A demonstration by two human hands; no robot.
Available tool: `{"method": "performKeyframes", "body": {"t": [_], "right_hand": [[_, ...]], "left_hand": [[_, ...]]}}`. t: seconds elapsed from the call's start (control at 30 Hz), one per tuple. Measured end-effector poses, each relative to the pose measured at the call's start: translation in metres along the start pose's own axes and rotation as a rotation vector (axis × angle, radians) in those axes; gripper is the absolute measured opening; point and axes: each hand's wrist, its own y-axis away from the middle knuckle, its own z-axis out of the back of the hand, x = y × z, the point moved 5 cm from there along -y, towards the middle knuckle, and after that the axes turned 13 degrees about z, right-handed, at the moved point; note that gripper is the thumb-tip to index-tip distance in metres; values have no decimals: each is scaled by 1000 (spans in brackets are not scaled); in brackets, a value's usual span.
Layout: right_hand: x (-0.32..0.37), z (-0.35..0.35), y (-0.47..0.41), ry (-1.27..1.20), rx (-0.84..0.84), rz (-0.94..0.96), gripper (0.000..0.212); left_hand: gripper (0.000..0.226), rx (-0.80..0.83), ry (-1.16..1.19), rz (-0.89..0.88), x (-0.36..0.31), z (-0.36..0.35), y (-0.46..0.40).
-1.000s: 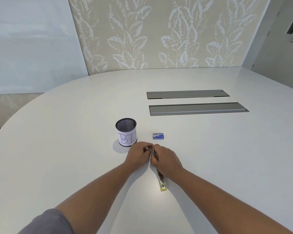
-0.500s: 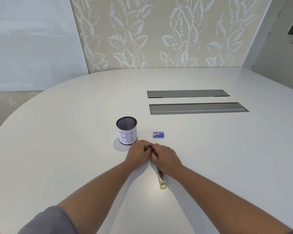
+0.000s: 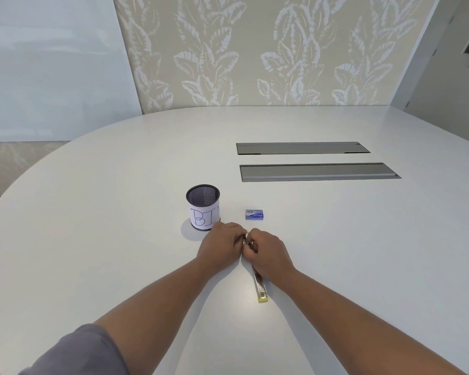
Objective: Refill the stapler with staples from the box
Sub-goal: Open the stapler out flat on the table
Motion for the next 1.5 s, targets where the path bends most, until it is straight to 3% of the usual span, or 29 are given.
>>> {"method": "performKeyframes", "body": {"t": [0.63,0.8,0.9,1.03,1.23,1.5], "right_hand": [[4,5,15,-124,-131,152,27],[5,10,18,-227,-160,100,19],[3,13,19,-418,-180,36,6],[-14,18,15,-553,-245,-153,16],[-23,19,-6,-501,-59,-265,12],[-11,17,-16,70,238,131,36]], "left_hand": [[28,-17,-34,0,-4,4,8],[28,-8,-11,3,-1,1,6],[31,-26,19,-2,3,-2,2],[27,-58,76,-46,4,-1,-3],[27,-58,129,-75,4,2,-4],[29,-29,132,-76,5,0,-4]]}}
